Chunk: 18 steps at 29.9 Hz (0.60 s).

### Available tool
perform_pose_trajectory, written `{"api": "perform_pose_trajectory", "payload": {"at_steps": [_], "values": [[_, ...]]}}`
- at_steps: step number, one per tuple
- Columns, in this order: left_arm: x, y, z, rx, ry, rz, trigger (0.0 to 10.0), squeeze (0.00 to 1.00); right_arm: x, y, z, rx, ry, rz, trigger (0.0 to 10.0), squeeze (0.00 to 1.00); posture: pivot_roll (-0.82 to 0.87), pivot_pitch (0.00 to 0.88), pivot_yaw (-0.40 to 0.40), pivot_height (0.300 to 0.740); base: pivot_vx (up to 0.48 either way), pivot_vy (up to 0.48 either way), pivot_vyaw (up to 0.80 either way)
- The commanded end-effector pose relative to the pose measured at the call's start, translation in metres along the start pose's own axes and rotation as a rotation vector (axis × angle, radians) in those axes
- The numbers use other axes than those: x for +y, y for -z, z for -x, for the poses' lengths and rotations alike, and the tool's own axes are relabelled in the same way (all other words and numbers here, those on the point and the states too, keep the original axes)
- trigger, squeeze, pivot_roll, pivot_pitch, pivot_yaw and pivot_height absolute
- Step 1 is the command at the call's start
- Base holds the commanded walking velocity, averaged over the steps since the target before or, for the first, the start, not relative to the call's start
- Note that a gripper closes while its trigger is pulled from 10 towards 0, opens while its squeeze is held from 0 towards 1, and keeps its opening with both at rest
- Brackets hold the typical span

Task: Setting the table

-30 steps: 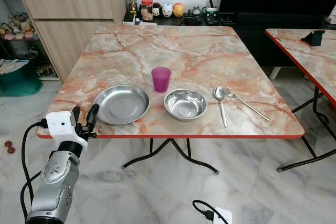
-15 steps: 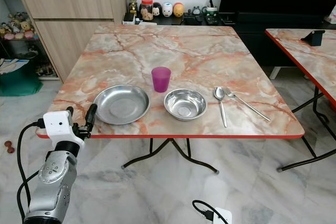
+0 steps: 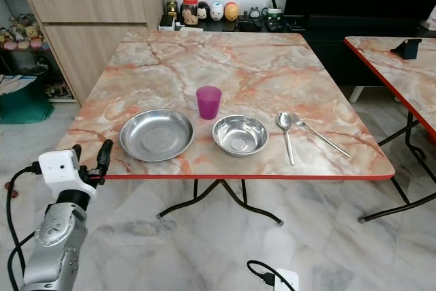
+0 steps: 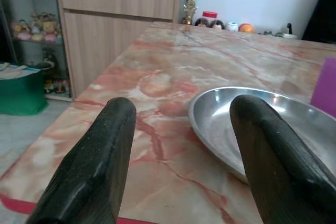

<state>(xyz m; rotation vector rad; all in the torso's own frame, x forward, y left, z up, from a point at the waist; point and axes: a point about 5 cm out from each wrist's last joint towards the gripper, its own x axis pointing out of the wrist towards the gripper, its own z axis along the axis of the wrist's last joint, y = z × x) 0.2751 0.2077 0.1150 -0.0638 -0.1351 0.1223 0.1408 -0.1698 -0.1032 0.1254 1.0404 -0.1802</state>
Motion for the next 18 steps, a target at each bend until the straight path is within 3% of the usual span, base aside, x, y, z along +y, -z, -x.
{"api": "perform_pose_trajectory", "payload": {"at_steps": [1, 6, 18], "values": [[0.0023, -0.0041, 0.0001, -0.01, 0.001, 0.008, 10.0, 0.0, -0.0015, -0.0025, -0.0005, -0.003, 0.004, 0.015, 10.0, 0.0, 0.1, 0.0, -0.051, 0.74, 0.0, 0.0, 0.0], [0.0028, -0.0065, -0.0018, -0.017, 0.003, 0.013, 10.0, 0.0, -0.0011, -0.0028, -0.0005, -0.004, 0.0, 0.017, 10.0, 0.0, 0.1, 0.0, -0.05, 0.74, 0.0, 0.0, 0.77], [-0.0029, -0.008, -0.0035, -0.019, 0.027, 0.023, 10.0, 0.0, 0.0003, -0.0017, -0.0004, -0.002, -0.002, -0.01, 10.0, 0.0, 0.09, 0.0, -0.038, 0.74, 0.0, 0.0, 0.0]]}}
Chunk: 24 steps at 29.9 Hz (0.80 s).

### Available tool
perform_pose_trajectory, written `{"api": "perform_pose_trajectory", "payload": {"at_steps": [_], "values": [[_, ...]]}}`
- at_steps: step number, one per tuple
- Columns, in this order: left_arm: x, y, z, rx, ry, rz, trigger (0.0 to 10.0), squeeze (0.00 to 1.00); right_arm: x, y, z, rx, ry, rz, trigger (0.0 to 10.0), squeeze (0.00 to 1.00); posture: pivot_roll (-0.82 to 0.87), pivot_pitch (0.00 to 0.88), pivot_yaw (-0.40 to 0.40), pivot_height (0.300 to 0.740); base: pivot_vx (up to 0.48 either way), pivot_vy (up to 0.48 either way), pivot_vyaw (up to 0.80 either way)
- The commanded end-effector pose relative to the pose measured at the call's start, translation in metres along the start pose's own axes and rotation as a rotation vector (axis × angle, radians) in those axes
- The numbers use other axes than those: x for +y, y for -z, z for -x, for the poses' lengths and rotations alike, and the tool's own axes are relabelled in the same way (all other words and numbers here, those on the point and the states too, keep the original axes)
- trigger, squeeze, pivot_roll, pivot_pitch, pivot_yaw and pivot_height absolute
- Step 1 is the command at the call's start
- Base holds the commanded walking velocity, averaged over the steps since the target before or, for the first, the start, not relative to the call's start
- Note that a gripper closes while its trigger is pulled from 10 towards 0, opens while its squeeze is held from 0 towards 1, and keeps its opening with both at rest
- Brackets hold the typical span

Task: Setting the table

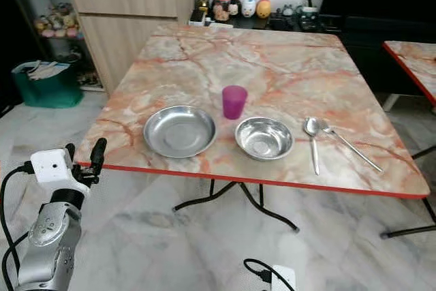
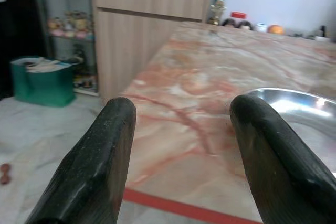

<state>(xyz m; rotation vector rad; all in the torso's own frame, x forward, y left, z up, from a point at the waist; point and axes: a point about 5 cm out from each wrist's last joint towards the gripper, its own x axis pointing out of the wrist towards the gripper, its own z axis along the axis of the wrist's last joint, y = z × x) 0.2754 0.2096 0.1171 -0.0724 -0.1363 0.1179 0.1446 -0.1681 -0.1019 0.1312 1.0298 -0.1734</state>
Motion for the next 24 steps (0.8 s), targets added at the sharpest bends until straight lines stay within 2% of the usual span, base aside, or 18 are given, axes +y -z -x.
{"api": "perform_pose_trajectory", "payload": {"at_steps": [1, 15, 24], "values": [[-0.0047, -0.0058, -0.0026, -0.018, 0.024, 0.014, 10.0, 0.0, -0.0022, 0.0018, 0.0003, 0.007, 0.008, -0.007, 10.0, 0.0, 0.09, 0.0, -0.038, 0.74, 0.0, 0.0, 0.0], [-0.0082, -0.006, -0.0047, -0.016, 0.05, 0.022, 10.0, 0.0, -0.0023, 0.002, 0.0002, 0.015, 0.008, 0.005, 10.0, 0.0, 0.09, 0.0, -0.035, 0.74, 0.0, 0.0, 0.0], [-0.0112, -0.0051, -0.0058, -0.017, 0.06, 0.026, 10.0, 0.0, -0.0028, 0.0025, 0.0003, 0.018, 0.007, 0.014, 10.0, 0.0, 0.08, 0.0, -0.031, 0.74, 0.279, 0.0, 0.0]]}}
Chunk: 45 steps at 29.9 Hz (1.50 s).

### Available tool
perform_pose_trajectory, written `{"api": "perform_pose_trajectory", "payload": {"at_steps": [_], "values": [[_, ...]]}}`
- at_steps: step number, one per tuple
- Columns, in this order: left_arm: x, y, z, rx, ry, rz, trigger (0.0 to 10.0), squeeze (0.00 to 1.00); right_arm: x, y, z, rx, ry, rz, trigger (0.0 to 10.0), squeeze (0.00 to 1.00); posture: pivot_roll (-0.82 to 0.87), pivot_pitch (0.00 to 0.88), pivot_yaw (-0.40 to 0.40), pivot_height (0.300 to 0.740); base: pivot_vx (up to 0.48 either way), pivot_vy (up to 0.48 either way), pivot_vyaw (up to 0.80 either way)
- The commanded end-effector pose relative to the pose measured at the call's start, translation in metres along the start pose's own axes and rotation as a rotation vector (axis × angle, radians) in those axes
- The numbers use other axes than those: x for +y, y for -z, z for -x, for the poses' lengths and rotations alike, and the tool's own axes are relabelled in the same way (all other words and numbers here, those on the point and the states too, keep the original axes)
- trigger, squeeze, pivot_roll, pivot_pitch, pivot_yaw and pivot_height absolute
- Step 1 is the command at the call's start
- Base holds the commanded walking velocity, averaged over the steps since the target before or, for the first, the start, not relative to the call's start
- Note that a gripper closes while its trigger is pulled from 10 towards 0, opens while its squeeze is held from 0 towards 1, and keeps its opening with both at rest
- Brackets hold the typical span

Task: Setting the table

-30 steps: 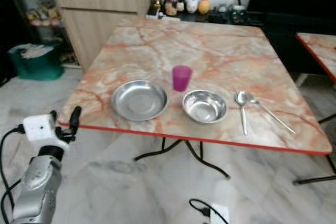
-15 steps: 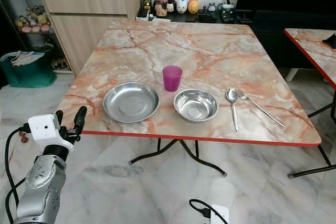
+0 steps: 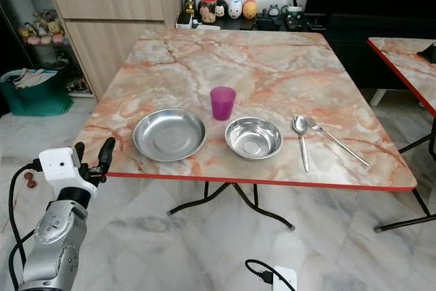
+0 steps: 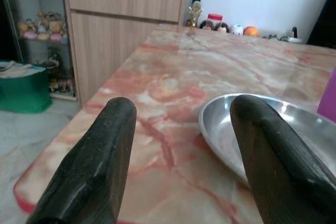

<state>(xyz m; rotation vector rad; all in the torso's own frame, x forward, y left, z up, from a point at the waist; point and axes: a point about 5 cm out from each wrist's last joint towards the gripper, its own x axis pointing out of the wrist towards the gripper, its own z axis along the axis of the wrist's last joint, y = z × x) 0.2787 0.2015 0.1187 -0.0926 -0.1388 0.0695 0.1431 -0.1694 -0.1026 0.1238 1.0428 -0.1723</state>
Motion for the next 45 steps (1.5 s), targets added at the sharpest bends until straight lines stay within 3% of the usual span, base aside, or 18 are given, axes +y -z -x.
{"api": "perform_pose_trajectory", "payload": {"at_steps": [1, 13, 19, 24, 27, 32, 35, 38, 39, 41, 42, 45], "values": [[-0.003, -0.004, -0.004, -0.018, 0.017, 0.002, 10.0, 0.0, -0.001, 0.001, 0.0, 0.007, 0.004, 0.008, 10.0, 0.0, 0.08, 0.0, -0.033, 0.74, 0.33, 0.0, 0.0], [-0.005, -0.006, -0.008, -0.026, 0.026, -0.003, 10.0, 0.0, -0.002, 0.001, 0.0, 0.01, 0.004, 0.012, 10.0, 0.0, 0.08, 0.0, -0.038, 0.74, 0.34, 0.0, 0.0], [-0.005, -0.006, -0.008, -0.015, 0.027, 0.004, 10.0, 0.0, -0.002, 0.0, 0.0, 0.009, 0.003, 0.01, 10.0, 0.0, 0.09, 0.0, -0.04, 0.74, 0.0, 0.0, 0.0], [-0.005, -0.005, -0.007, 0.065, 0.115, 0.09, 10.0, 0.0, -0.002, 0.0, 0.0, 0.012, 0.003, 0.011, 10.0, 0.0, 0.09, 0.0, -0.042, 0.74, 0.0, 0.0, 0.0], [-0.005, -0.008, -0.007, 0.084, 0.167, 0.1, 10.0, 0.0, -0.002, 0.0, 0.0, 0.013, 0.002, 0.012, 10.0, 0.0, 0.09, 0.0, -0.038, 0.74, 0.0, 0.0, 0.0], [-0.005, -0.01, -0.005, 0.142, 0.284, 0.091, 10.0, 0.0, -0.001, 0.0, 0.0, 0.014, 0.001, 0.01, 10.0, 0.0, 0.09, 0.0, -0.033, 0.74, 0.0, 0.0, 0.0], [-0.007, -0.009, -0.003, 0.206, 0.378, 0.046, 10.0, 0.0, -0.001, 0.0, 0.0, 0.015, 0.001, 0.006, 10.0, 0.0, 0.09, 0.0, -0.029, 0.74, 0.0, 0.0, 0.0], [-0.008, -0.006, -0.003, 0.242, 0.4, 0.018, 10.0, 0.0, 0.0, 0.001, 0.0, 0.015, 0.001, 0.005, 10.0, 0.0, 0.09, 0.0, -0.025, 0.74, 0.0, 0.0, 0.0], [-0.005, -0.001, -0.007, 0.264, 0.361, -0.027, 10.0, 0.45, 0.0, 0.001, 0.0, 0.016, 0.001, 0.004, 10.0, 0.0, 0.09, 0.0, -0.023, 0.74, 0.0, 0.0, 0.0], [-0.003, 0.0, -0.01, 0.272, 0.331, -0.041, 10.0, 0.45, 0.0, 0.001, 0.0, 0.016, 0.001, 0.002, 10.0, 0.0, 0.09, 0.0, -0.023, 0.74, 0.0, 0.0, 0.0], [0.001, 0.002, -0.014, 0.278, 0.281, -0.035, 10.0, 1.0, 0.0, 0.001, 0.0, 0.017, 0.001, 0.001, 10.0, 0.0, 0.08, 0.0, -0.02, 0.74, 0.0, 0.0, 0.0], [0.008, 0.002, -0.024, 0.286, 0.191, -0.016, 10.0, 1.0, 0.001, 0.001, 0.0, 0.017, 0.0, -0.002, 10.0, 0.0, 0.08, 0.0, -0.018, 0.74, 0.0, 0.0, 0.0]]}}
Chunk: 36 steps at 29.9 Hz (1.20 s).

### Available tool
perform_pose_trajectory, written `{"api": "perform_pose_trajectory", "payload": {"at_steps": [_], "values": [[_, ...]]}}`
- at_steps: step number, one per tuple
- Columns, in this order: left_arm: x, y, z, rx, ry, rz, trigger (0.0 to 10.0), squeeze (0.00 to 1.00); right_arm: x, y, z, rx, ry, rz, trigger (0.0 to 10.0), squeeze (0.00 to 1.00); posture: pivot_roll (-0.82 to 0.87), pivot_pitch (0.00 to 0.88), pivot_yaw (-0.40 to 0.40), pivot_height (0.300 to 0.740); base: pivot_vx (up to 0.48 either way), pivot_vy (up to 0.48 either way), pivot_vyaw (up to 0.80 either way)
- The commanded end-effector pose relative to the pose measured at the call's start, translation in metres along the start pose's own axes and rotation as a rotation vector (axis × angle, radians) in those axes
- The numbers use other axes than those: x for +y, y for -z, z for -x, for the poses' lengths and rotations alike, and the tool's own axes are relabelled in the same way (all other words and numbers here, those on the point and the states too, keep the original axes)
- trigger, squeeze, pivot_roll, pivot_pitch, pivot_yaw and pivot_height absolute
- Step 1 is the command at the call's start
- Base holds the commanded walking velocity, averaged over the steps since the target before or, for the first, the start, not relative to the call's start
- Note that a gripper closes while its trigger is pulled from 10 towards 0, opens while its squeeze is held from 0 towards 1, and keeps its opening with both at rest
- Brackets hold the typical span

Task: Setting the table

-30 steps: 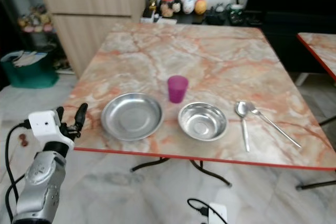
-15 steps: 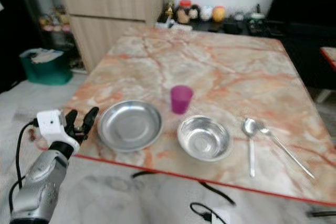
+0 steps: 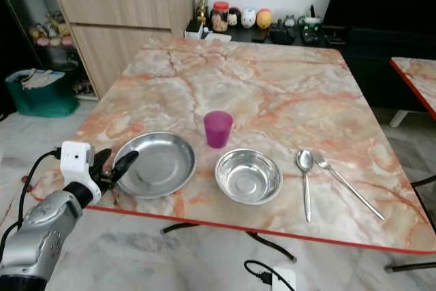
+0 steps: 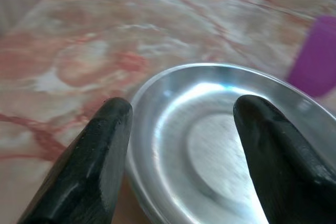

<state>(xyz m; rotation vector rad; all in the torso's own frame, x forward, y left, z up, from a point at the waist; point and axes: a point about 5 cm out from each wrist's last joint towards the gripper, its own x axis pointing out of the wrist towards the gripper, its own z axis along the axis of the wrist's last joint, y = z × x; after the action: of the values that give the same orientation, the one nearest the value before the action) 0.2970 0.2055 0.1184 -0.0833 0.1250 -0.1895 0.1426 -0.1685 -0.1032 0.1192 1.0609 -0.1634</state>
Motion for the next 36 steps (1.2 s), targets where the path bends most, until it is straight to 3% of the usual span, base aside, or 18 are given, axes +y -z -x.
{"api": "perform_pose_trajectory", "payload": {"at_steps": [1, 7, 8, 9, 10, 22, 36], "values": [[0.006, -0.002, -0.004, 0.013, -0.057, -0.006, 10.0, 1.0, 0.0, 0.0, 0.0, -0.001, 0.004, -0.011, 10.0, 0.0, 0.08, 0.0, -0.018, 0.74, 0.0, 0.0, 0.0], [0.019, -0.003, -0.009, 0.05, -0.163, 0.02, 10.0, 1.0, 0.001, 0.0, 0.0, -0.001, 0.005, -0.013, 10.0, 0.0, 0.07, 0.0, -0.012, 0.74, 0.0, 0.0, 0.0], [0.024, -0.004, -0.01, 0.058, -0.197, 0.037, 10.0, 0.68, 0.001, 0.0, 0.0, -0.001, 0.006, -0.014, 10.0, 0.0, 0.07, 0.0, -0.011, 0.74, 0.0, 0.0, 0.0], [0.027, -0.005, -0.011, 0.061, -0.219, 0.048, 10.0, 0.68, 0.001, -0.001, 0.0, -0.001, 0.007, -0.015, 10.0, 0.0, 0.07, 0.0, -0.011, 0.74, 0.0, 0.0, 0.0], [0.029, -0.006, -0.014, 0.079, -0.214, 0.076, 10.0, 0.0, 0.001, -0.001, 0.0, -0.001, 0.008, -0.017, 10.0, 0.0, 0.07, 0.0, -0.01, 0.74, 0.0, 0.0, 0.0], [0.029, 0.0, -0.018, 0.149, -0.186, 0.125, 10.0, 0.0, 0.001, -0.001, 0.0, -0.001, 0.007, -0.02, 10.0, 0.0, 0.06, 0.0, -0.007, 0.74, 0.0, 0.0, 0.0], [0.023, 0.026, -0.017, 0.242, -0.148, 0.084, 10.0, 0.0, 0.001, 0.0, 0.0, 0.001, 0.006, -0.013, 10.0, 0.0, 0.04, 0.0, 0.001, 0.74, 0.0, 0.0, 0.0]]}}
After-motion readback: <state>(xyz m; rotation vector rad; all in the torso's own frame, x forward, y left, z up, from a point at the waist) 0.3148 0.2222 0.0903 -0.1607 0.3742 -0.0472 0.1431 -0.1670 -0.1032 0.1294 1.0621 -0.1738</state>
